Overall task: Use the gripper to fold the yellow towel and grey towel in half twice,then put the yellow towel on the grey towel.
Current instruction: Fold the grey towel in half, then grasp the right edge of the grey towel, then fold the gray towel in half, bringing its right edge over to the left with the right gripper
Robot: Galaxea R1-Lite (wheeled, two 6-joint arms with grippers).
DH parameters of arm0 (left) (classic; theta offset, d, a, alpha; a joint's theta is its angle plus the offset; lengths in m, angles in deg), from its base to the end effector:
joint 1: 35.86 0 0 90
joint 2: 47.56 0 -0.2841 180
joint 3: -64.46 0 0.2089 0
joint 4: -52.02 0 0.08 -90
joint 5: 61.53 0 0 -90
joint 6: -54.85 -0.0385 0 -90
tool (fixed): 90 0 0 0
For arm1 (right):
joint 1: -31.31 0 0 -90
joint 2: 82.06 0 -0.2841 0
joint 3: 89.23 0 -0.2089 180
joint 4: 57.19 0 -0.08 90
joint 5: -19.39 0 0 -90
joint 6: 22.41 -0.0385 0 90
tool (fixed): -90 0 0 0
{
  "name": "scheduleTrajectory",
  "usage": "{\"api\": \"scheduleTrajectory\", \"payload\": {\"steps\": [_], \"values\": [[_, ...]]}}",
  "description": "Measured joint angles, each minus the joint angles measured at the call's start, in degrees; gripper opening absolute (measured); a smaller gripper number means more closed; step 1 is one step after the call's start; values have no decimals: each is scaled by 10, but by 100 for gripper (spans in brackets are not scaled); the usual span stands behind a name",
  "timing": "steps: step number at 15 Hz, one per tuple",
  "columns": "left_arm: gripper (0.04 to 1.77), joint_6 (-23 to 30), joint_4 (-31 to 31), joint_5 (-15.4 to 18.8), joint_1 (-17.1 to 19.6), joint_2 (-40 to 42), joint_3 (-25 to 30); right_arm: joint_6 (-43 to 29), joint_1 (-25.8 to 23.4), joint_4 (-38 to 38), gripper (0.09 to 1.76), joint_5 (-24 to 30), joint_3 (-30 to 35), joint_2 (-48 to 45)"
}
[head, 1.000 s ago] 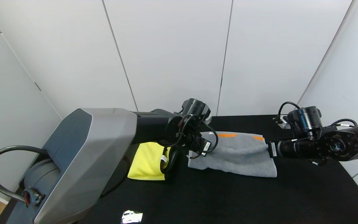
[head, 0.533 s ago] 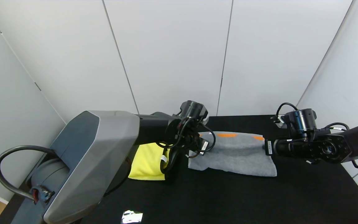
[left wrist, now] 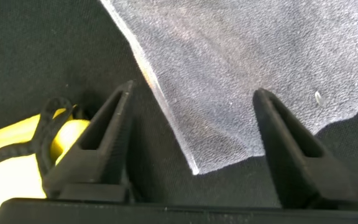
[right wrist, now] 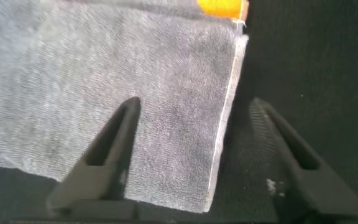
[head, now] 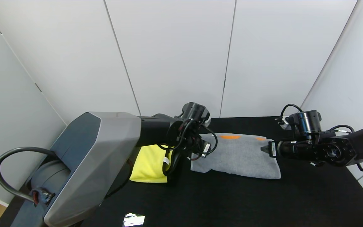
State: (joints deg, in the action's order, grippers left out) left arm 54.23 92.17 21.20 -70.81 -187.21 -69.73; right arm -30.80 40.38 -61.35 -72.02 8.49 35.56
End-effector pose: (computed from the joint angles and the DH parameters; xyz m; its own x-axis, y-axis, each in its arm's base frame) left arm 0.4185 -0.2865 0.0796 0.6413 -0.2938 -0.7089 0.5020 0.8593 0.0980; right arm 0.3888 0.0611 0.0555 0.7656 0.0973 -0.6359 -0.0457 0.9942 0.0971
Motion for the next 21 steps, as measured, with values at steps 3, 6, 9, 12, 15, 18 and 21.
{"api": "scheduleTrajectory", "payload": {"steps": [3,6,9,12,15,18,21], "values": [[146,0,8,0,0,9,5,-2,2,-4,143,1,2,-11],[154,0,37,0,0,25,16,-23,7,-33,152,1,4,-23],[160,0,49,0,0,49,38,-51,18,-130,158,0,-8,-34],[163,-2,50,0,0,71,61,-96,31,-183,162,-26,-23,-39],[166,0,50,0,0,86,76,-128,41,-199,165,-31,-27,-36],[168,0,49,0,1,97,87,-176,44,-219,167,-32,-34,-23],[169,0,49,0,5,102,94,-231,44,-242,168,-42,-49,-7]]}}
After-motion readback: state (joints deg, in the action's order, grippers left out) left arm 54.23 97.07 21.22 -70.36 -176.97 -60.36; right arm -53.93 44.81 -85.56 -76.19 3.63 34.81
